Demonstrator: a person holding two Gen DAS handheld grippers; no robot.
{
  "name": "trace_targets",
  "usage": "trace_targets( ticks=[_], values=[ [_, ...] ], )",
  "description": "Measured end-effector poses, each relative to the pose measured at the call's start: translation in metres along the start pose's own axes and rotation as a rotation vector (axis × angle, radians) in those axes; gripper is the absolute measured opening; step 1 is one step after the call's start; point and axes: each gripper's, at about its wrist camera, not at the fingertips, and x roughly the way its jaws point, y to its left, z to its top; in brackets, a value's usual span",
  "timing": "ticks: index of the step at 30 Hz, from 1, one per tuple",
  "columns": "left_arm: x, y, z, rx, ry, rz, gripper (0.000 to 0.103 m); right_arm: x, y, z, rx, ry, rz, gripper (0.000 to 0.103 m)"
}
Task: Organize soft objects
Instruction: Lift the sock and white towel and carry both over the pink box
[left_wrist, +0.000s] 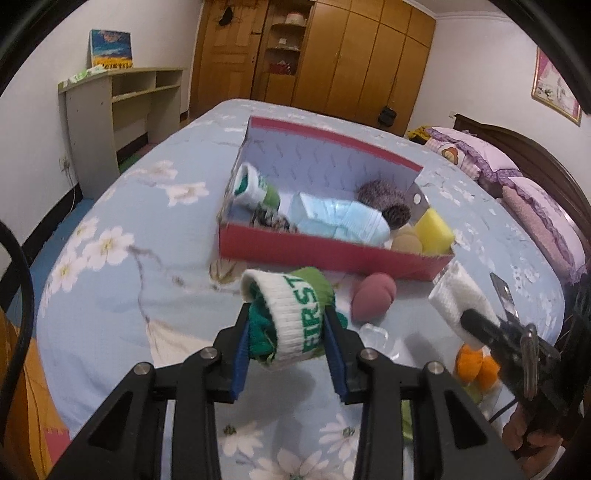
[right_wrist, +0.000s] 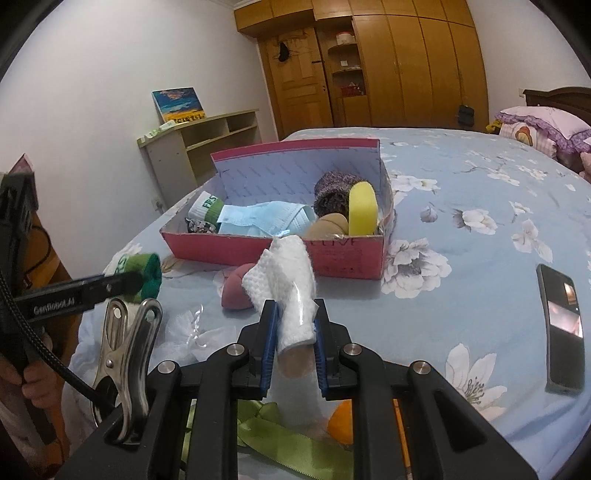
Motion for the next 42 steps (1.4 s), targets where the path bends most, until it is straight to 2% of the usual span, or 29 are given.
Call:
trace_targets(
  ticks=[11, 21, 32, 42],
  values=[
    [0.011, -0.015, 0.045, 0.071, -0.053, 0.002, 0.037, 0.001, 0.006, 0.025, -0.052, 0.006, 0.018, 0.019],
    [0.036, -0.022, 0.079, 0.078, -0.080, 0.000, 0.037, 0.010, 0.007, 0.051, -0.074, -0.012, 0.009, 0.019],
    [0.061, -0.025, 0.098, 0.084, -0.081, 0.002, 0.037, 0.027, 0.004, 0.062, -0.065, -0.011, 0.010, 0.019],
    [0.101, -0.028, 0.111, 0.070, -0.060, 0.016, 0.037, 0.035, 0.000, 0.064, -0.051, -0.005, 0.006, 0.019]
  ],
)
